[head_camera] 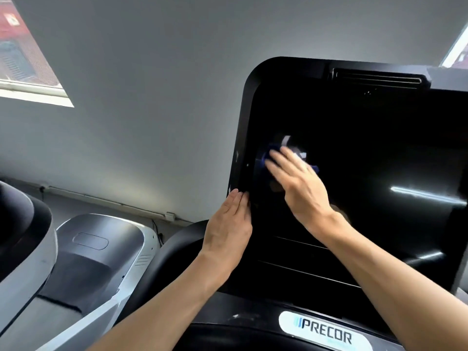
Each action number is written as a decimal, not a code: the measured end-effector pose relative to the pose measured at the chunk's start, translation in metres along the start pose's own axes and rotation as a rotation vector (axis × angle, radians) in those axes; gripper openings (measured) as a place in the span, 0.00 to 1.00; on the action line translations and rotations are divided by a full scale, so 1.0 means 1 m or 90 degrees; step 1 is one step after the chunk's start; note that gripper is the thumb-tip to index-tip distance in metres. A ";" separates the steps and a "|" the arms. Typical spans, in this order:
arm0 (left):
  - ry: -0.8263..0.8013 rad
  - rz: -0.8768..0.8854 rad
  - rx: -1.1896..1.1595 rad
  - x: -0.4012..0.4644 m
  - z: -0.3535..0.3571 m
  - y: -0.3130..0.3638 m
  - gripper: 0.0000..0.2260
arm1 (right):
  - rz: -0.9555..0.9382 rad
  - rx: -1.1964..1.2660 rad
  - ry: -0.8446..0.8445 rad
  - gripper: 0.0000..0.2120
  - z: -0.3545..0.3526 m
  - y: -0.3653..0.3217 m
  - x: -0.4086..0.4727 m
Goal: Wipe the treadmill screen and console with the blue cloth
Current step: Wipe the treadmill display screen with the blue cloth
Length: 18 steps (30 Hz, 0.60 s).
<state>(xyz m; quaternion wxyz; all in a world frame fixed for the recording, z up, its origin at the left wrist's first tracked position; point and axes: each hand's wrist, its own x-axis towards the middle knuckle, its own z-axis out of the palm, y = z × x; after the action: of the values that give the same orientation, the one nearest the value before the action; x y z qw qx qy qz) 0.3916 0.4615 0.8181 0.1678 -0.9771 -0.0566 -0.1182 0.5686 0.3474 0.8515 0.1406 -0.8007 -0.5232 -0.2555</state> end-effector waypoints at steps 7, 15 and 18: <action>-0.005 -0.021 0.008 0.003 0.000 0.002 0.27 | 0.026 0.019 -0.036 0.27 0.027 -0.049 0.000; 0.004 -0.015 0.015 0.003 0.002 0.003 0.29 | -0.030 0.000 -0.027 0.24 0.015 -0.018 0.003; 0.014 -0.026 0.026 0.006 0.005 0.006 0.28 | 0.057 0.016 0.015 0.25 0.012 -0.033 0.041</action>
<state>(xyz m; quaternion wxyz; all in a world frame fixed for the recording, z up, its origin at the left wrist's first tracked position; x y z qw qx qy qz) 0.3989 0.4581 0.8134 0.1862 -0.9707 -0.0770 -0.1310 0.5550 0.3987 0.8626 0.1679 -0.8185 -0.4884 -0.2516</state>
